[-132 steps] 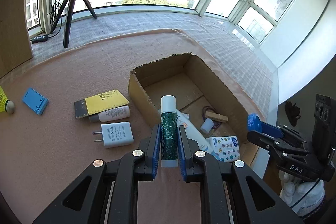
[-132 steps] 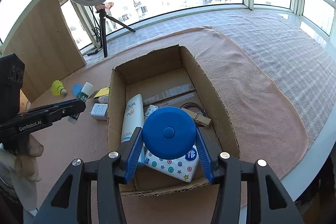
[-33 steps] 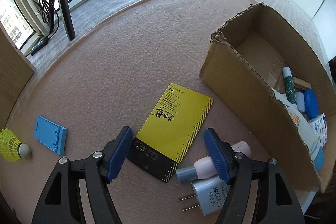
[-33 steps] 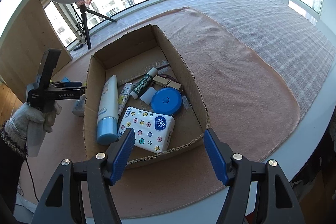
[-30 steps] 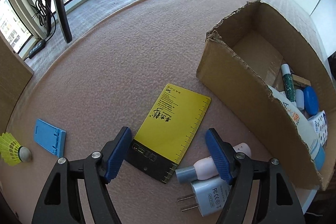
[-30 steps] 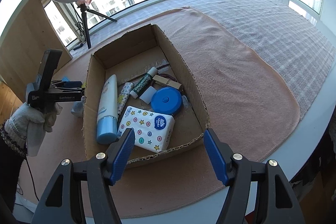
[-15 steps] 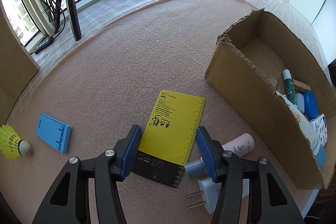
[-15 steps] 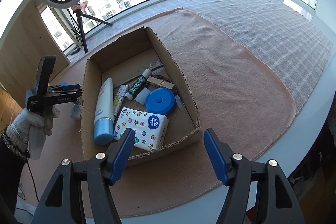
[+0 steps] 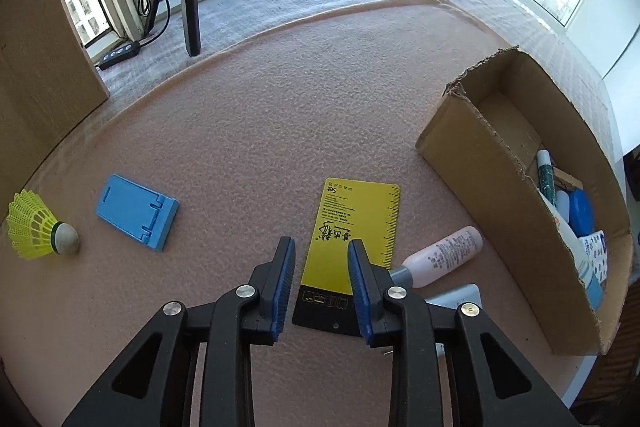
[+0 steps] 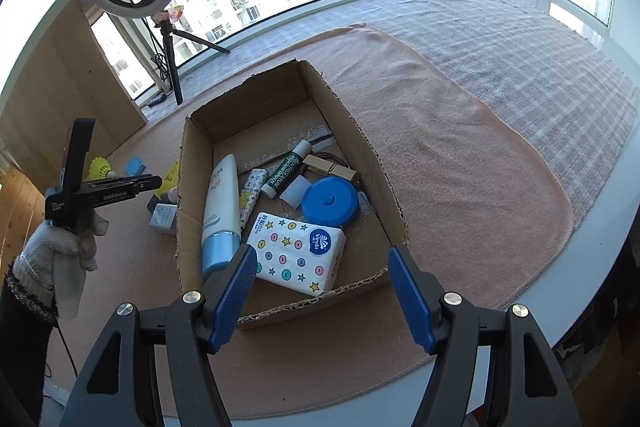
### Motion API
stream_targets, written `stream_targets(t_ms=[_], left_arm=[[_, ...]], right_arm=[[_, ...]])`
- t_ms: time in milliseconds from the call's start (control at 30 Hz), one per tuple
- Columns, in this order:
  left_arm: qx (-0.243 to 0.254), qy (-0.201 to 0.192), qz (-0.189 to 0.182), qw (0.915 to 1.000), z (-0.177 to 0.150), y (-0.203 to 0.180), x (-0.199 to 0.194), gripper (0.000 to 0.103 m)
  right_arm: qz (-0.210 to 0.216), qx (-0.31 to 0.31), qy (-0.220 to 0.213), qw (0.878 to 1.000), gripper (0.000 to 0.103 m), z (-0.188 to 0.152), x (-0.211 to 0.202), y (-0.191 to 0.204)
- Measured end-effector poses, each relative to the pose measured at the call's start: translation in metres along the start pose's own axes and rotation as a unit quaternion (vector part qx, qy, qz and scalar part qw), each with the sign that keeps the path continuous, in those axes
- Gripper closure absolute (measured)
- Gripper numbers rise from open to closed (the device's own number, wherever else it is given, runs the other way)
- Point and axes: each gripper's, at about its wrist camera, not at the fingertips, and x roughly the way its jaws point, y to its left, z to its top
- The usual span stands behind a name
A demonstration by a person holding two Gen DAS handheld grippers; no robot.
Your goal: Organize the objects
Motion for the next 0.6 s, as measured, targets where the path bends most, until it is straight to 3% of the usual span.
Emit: stream_targets(t_ms=[33,67,267,600], left_arm=[[0.008,0.004,-0.005,1.0,0.001,-0.003,0.002,0.049],[0.017,0.006,-0.005,0.9998,0.003,-0.007,0.005,0.048],[0.055,0.028,0.016,0.998,0.02,-0.022,0.024,0.046],[0.086,0.062,-0.01,0.9943,0.02,-0.04,0.03,0.05]], right_arm=[[0.001,-0.002,0.0,1.0,0.039,0.0,0.0,0.001],[0.001,-0.004,0.0,1.0,0.039,-0.001,0.0,0.003],[0.002,-0.001,-0.001,1.0,0.039,-0.005,-0.003,0.001],[-0.009,0.023,-0.003,1.0,0.039,-0.01,-0.007,-0.018]])
